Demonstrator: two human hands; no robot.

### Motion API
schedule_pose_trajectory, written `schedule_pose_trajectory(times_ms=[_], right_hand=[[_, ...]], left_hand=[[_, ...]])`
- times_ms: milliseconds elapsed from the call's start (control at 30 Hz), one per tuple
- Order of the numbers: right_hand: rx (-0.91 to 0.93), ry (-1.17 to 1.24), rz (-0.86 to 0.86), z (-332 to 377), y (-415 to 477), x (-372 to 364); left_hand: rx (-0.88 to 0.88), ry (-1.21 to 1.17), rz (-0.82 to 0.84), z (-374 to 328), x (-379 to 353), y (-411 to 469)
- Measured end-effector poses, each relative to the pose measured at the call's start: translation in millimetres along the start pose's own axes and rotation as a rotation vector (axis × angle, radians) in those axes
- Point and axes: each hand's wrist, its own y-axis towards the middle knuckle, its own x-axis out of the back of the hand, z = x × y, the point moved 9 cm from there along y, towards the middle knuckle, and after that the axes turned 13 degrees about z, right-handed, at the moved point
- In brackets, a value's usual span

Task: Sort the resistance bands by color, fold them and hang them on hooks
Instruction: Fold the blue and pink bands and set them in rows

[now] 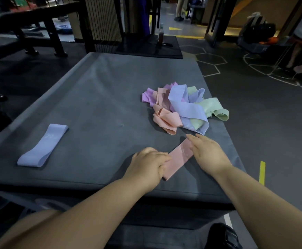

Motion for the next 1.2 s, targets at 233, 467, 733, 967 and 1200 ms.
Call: schedule_pose_trajectory(times_ms=[233,467,733,967,1200], right_hand=[[-0.152,0.106,-0.039,-16.4,3.5,13.5],[-0.180,0.105,-0.037,-12.5,4.4,18.0],[-0.142,0.291,-0.051,-0.9,4.5,26.5],[0.008,0.401,-0.083,54.4,17.7,26.1],[0.166,0.309,-0.077,145.1,45.9,14.0]], left_hand=[[0.211,0.032,0.024,11.1,12.5,2.5],[0.280,-0.072,0.090,18.9,8.0,4.7],[0.246,-0.175,0.068,19.8,12.2,-2.8],[0.317,-0.314,0.091,57.0,18.7,-41.8],[0.452,-0.386,0.020,113.1,32.1,-92.7]])
